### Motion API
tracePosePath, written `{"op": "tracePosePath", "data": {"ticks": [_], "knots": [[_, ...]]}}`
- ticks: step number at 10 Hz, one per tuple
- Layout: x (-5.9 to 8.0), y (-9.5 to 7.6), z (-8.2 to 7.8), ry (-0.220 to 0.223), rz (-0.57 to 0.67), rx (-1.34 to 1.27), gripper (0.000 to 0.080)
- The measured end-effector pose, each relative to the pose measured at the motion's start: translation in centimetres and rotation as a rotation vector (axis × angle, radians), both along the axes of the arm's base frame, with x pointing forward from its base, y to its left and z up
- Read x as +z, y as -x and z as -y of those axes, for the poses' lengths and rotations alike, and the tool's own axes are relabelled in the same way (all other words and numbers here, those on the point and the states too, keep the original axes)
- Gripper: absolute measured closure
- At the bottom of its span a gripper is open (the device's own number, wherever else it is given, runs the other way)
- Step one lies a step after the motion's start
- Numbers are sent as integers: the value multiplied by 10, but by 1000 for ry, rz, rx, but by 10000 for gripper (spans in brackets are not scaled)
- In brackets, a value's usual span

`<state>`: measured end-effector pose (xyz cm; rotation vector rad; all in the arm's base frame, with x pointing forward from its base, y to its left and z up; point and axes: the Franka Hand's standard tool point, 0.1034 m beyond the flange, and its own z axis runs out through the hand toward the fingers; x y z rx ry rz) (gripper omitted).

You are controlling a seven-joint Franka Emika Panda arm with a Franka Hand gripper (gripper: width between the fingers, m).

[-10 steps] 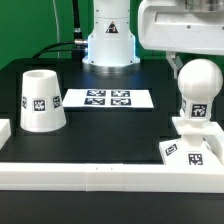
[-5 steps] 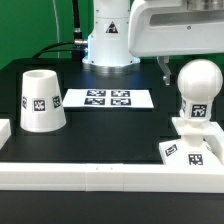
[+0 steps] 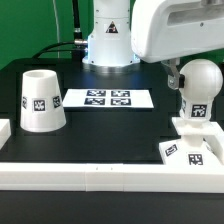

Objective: Assemble lamp

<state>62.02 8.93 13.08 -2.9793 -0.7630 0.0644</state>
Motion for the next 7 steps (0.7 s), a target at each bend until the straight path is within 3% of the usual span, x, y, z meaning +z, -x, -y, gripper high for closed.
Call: {"op": "tracePosePath", "data": {"ticks": [3, 7], "knots": [[-2, 0, 2, -8, 13, 262, 101], [-3, -5, 5, 18, 41, 719, 101]]}}
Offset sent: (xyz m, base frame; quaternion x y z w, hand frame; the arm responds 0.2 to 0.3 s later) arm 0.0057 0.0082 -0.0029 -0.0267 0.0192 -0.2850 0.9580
